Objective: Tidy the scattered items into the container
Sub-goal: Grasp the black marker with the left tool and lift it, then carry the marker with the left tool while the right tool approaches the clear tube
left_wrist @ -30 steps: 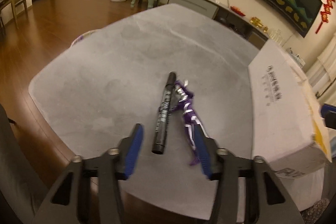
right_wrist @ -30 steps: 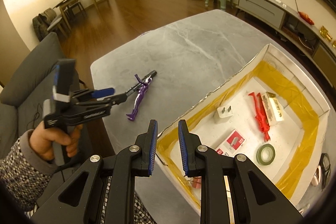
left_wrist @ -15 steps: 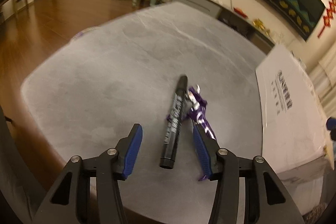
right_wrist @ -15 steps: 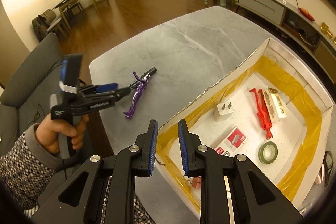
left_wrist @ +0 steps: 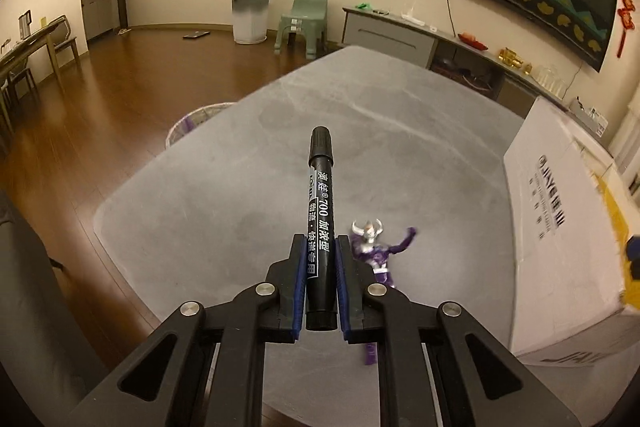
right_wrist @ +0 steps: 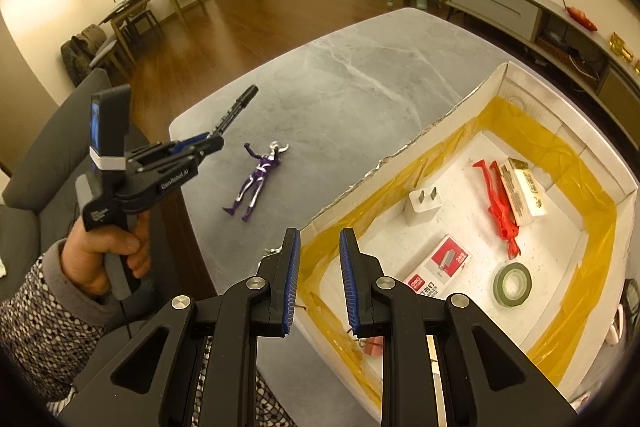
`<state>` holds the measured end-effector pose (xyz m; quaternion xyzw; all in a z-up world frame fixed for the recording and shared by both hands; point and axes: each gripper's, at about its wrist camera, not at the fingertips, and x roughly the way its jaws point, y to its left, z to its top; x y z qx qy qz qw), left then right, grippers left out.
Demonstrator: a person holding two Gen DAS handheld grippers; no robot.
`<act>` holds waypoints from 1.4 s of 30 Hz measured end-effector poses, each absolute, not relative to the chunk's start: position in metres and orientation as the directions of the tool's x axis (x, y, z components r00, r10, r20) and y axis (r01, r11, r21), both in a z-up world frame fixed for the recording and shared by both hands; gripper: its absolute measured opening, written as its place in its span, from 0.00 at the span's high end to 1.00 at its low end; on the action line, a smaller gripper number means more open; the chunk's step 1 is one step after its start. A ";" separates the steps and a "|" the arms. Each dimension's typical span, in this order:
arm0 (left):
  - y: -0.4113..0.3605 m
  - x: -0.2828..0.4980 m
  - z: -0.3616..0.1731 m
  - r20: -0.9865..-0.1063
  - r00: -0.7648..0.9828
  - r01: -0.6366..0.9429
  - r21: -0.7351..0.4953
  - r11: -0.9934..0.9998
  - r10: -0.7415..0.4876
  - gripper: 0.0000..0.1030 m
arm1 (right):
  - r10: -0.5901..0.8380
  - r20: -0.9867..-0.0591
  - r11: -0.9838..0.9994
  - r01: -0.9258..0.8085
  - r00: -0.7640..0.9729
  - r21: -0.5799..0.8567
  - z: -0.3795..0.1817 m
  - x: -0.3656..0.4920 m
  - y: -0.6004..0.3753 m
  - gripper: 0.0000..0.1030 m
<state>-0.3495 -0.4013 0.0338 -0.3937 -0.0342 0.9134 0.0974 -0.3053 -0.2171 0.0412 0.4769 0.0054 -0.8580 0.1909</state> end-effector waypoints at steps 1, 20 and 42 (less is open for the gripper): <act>-0.399 -0.348 0.039 -0.706 -0.677 -0.157 -0.140 -0.978 0.210 0.86 | -0.325 -0.818 -0.926 0.334 -0.475 0.174 0.043 -0.304 -0.217 0.79; -0.306 -0.241 0.121 -0.626 -0.672 -0.378 -0.171 -0.910 0.397 0.86 | -0.368 -0.741 -0.926 0.292 -0.562 0.239 0.071 -0.232 -0.160 0.79; -0.165 -0.114 0.163 -0.623 -0.550 -0.629 -0.129 -0.767 0.556 0.86 | -0.350 -0.615 -0.919 0.134 -0.706 0.370 0.083 -0.098 -0.030 0.79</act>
